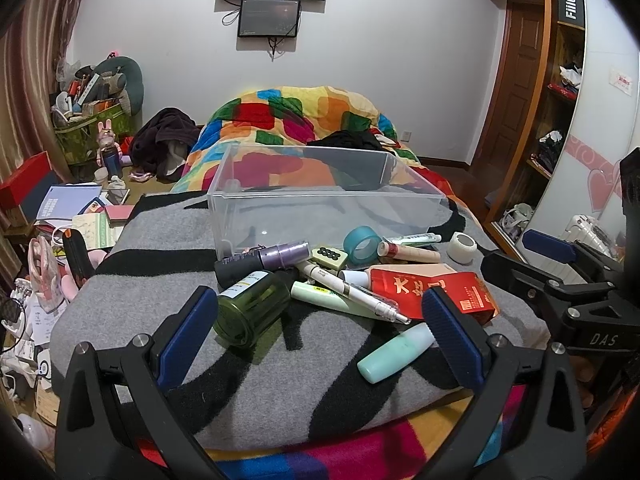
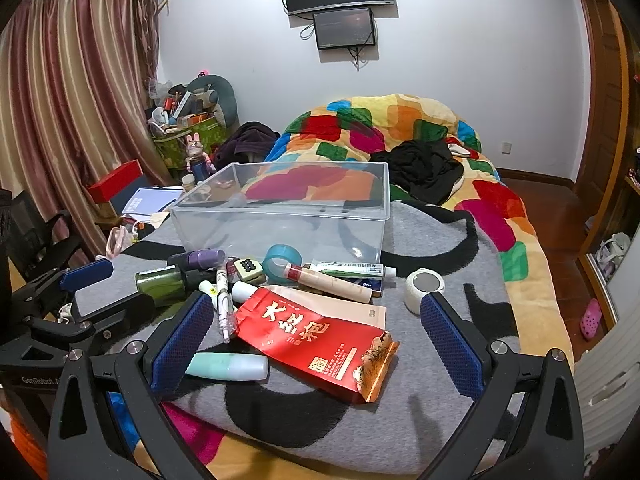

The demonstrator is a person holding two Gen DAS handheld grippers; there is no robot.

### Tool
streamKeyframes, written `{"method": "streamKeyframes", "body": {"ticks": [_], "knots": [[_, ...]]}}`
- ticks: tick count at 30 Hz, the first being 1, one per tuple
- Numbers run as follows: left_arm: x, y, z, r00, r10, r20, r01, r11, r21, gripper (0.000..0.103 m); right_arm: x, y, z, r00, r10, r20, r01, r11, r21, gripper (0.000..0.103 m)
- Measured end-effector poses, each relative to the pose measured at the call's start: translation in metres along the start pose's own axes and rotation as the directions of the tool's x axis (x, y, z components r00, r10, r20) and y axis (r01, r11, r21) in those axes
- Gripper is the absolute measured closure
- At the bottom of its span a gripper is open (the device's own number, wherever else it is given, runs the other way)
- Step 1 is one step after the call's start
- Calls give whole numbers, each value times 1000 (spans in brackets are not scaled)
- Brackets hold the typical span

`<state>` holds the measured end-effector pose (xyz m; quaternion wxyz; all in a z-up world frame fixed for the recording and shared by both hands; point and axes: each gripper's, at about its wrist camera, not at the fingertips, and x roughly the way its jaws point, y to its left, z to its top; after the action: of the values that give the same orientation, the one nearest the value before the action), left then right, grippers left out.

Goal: Organize objects
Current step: 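Move both tools toward the scattered items beside the clear box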

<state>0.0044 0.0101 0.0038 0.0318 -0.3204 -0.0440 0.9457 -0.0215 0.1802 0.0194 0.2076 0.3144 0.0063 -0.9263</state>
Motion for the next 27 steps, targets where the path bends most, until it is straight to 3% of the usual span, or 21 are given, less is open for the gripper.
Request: {"method": "streamKeyframes", "body": {"ticks": [21,24,27], "knots": [[2,4,1,999,-39,-5,39,999,-2,0,5,-1,0,1000,27,-8,-27,1000,-6,0],[4,5,1,1000,-32,-1,32,999,4,12,9,-5,0,1000,17,-4,-17,1000,-13,0],[8,11,4,1000,-11,-8,11,1000,-3,16,12,-11,0,1000,1,-2,-1,1000,-9,1]]}}
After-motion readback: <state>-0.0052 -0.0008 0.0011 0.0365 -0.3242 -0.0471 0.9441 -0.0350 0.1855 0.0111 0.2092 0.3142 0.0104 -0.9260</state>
